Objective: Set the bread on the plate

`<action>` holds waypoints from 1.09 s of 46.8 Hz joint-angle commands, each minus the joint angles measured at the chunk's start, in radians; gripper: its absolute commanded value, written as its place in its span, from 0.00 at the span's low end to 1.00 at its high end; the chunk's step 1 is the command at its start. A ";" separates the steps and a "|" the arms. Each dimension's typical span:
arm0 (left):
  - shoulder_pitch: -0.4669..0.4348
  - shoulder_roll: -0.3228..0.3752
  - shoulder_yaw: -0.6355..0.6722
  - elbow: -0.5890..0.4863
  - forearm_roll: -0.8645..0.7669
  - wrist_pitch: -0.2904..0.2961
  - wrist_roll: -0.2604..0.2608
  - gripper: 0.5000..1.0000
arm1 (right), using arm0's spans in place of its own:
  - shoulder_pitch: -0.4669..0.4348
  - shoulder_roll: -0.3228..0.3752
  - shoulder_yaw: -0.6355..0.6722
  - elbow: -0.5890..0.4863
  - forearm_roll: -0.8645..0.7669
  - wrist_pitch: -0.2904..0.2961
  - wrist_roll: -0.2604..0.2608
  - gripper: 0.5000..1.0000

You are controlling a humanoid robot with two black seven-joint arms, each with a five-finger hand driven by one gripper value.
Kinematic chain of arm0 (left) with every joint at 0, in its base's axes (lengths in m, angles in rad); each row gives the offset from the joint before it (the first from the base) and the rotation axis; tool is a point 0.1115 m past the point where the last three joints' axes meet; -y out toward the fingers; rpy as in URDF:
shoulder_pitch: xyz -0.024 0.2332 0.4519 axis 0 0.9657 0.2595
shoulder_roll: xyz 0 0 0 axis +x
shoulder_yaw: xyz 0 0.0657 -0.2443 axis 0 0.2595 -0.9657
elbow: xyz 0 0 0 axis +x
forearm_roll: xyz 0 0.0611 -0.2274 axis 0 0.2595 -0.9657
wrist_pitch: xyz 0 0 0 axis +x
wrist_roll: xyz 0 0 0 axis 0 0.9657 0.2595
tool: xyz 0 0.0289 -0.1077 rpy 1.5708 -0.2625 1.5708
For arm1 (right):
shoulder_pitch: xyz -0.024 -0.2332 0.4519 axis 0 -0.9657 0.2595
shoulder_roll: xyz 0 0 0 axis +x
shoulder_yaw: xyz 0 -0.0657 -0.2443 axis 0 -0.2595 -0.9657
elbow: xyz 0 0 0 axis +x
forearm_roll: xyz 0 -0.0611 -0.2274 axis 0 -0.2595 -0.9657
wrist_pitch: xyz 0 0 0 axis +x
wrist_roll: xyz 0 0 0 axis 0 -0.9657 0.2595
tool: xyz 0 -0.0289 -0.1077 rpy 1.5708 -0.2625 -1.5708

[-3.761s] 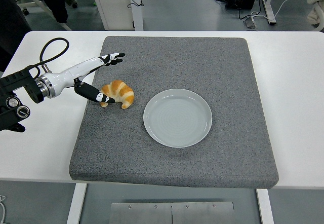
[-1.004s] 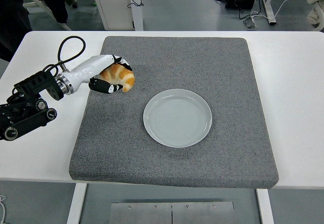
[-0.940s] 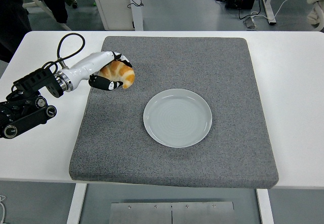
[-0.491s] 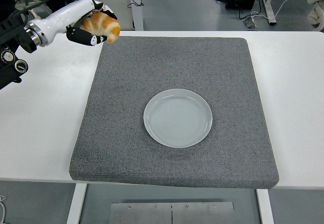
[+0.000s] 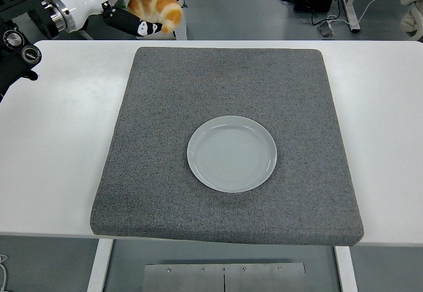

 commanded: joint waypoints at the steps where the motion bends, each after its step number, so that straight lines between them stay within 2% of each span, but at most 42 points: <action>1: 0.004 -0.007 -0.008 -0.053 0.002 -0.005 0.003 0.06 | 0.000 0.000 0.000 0.000 0.000 0.000 0.000 1.00; 8: 0.004 -0.026 -0.010 -0.135 0.003 -0.005 0.009 0.07 | 0.000 0.000 0.000 0.000 0.000 0.000 0.000 1.00; 15: 0.009 -0.055 -0.008 -0.172 0.034 -0.005 0.009 0.08 | 0.000 0.000 0.000 0.000 0.000 0.000 0.000 1.00; 38: 0.049 -0.161 0.004 -0.230 0.176 -0.004 0.009 0.09 | 0.000 0.000 0.000 0.000 0.000 0.000 0.000 1.00; 51: 0.100 -0.184 0.021 -0.230 0.226 -0.002 0.008 0.09 | 0.000 0.000 0.000 0.000 0.000 0.000 0.000 1.00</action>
